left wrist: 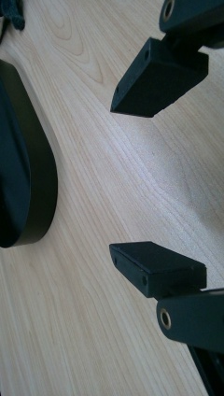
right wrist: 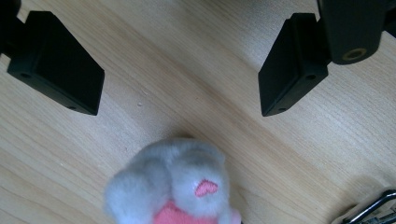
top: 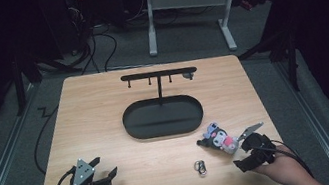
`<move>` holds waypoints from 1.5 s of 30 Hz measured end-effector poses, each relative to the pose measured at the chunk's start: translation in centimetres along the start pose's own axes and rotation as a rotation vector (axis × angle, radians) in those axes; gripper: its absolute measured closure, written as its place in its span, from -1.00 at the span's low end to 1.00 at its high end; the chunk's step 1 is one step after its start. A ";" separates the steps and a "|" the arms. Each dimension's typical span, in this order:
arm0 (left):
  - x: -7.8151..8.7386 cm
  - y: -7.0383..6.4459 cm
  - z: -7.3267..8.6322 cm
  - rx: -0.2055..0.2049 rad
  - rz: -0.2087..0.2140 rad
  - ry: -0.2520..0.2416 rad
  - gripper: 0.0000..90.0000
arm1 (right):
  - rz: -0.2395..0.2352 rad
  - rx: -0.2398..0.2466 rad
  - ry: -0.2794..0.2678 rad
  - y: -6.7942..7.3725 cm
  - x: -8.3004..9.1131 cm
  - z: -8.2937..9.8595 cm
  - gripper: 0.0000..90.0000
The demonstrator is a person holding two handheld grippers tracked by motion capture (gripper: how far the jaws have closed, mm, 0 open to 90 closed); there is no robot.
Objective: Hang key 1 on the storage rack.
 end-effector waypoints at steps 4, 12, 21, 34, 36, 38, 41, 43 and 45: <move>0.0 0.1 0.0 -0.001 0.000 0.000 -0.40 | -0.007 0.011 0.041 -0.1 -0.2 -1.0 -0.68; 0.1 0.1 0.1 0.001 0.007 0.004 -0.43 | -0.022 0.041 0.081 -0.6 -0.3 -3.4 -0.65; 0.1 0.1 0.0 -0.004 0.010 0.001 -0.44 | -0.036 0.085 0.098 -0.4 -1.8 -5.1 -0.52; 0.1 0.2 0.1 -0.001 0.012 0.002 -0.44 | -0.060 0.090 0.149 -0.2 -3.5 -5.4 -0.20; 0.1 0.2 0.1 -0.002 0.012 0.002 -0.44 | -0.067 0.097 0.156 -0.2 -3.6 -5.4 -0.13; 0.2 0.2 0.0 -0.002 0.013 0.002 -0.44 | -0.064 0.097 0.158 -0.1 -3.7 -5.5 -0.07; 0.2 0.2 0.0 -0.001 0.011 0.001 -0.44 | -0.068 0.093 0.159 0.0 -3.6 -5.5 -0.01; 0.2 0.3 0.0 -0.002 0.011 0.001 -0.44 | -0.074 0.088 0.158 -0.2 -3.5 -5.6 0.00; 0.2 0.2 0.0 -0.002 0.012 0.001 -0.44 | -0.083 0.070 0.161 -0.2 -3.4 -5.6 0.02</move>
Point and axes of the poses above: each handheld gripper's, and its own axes: x roughly backward along the jaws, z roughly out of its underside, y roughly to its left, the point moved 4 cm from there along -x, roughly forward along the jaws, and after that the axes turned 9 degrees about -y, right-handed, at the moved point
